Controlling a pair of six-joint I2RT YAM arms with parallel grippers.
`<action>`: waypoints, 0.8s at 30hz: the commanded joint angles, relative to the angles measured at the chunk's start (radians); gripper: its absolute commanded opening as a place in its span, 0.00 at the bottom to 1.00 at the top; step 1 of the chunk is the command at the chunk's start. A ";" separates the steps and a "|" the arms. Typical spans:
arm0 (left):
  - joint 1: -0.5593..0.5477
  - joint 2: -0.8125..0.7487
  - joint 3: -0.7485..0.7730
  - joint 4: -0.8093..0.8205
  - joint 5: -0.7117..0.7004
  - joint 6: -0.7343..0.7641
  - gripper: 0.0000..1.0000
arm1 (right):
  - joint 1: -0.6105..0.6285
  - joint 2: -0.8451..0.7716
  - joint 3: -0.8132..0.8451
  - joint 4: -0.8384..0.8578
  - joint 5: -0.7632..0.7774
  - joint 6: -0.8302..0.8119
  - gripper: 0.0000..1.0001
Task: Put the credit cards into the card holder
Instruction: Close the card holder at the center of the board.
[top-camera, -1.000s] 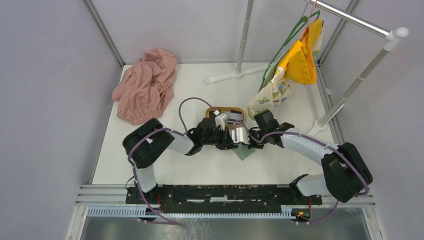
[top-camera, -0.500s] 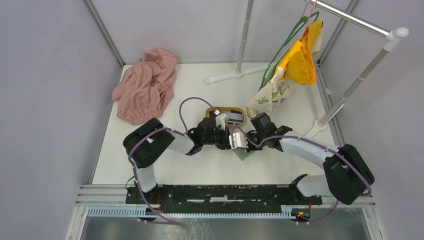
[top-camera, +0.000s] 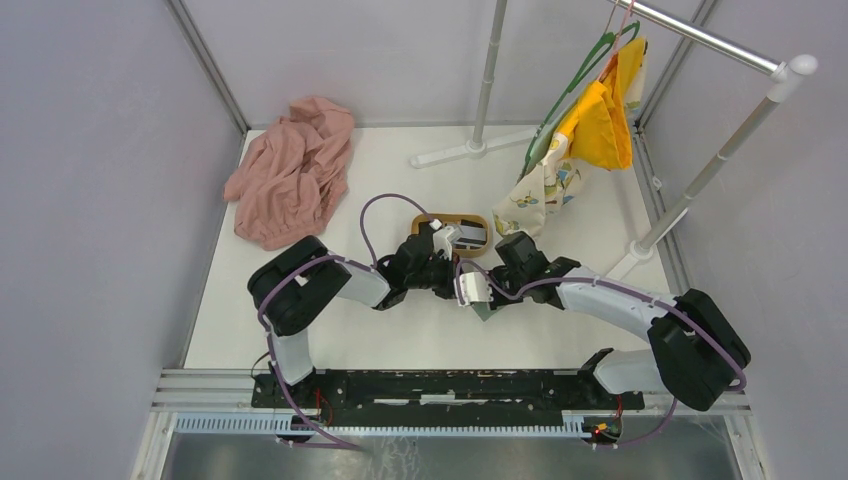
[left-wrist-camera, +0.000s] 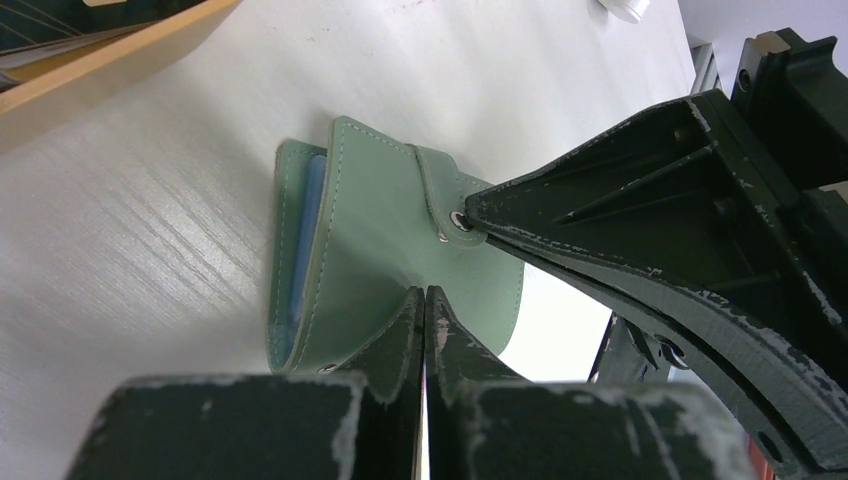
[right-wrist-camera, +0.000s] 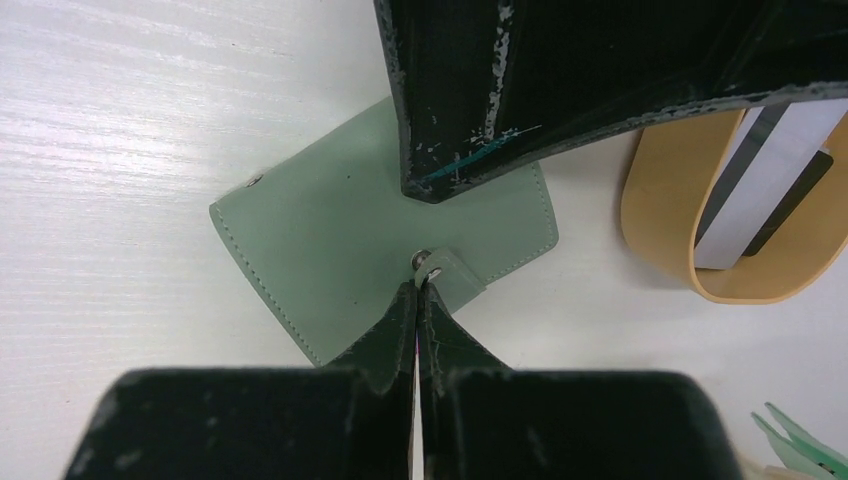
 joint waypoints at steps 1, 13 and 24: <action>-0.010 0.016 0.031 0.020 0.009 -0.030 0.02 | 0.026 -0.023 -0.015 0.025 0.038 0.005 0.00; -0.010 0.019 0.026 0.048 0.021 -0.058 0.02 | 0.118 -0.027 -0.044 0.019 0.127 -0.032 0.00; -0.009 0.056 0.023 0.248 0.047 -0.241 0.02 | 0.157 -0.037 -0.067 0.015 0.171 -0.048 0.00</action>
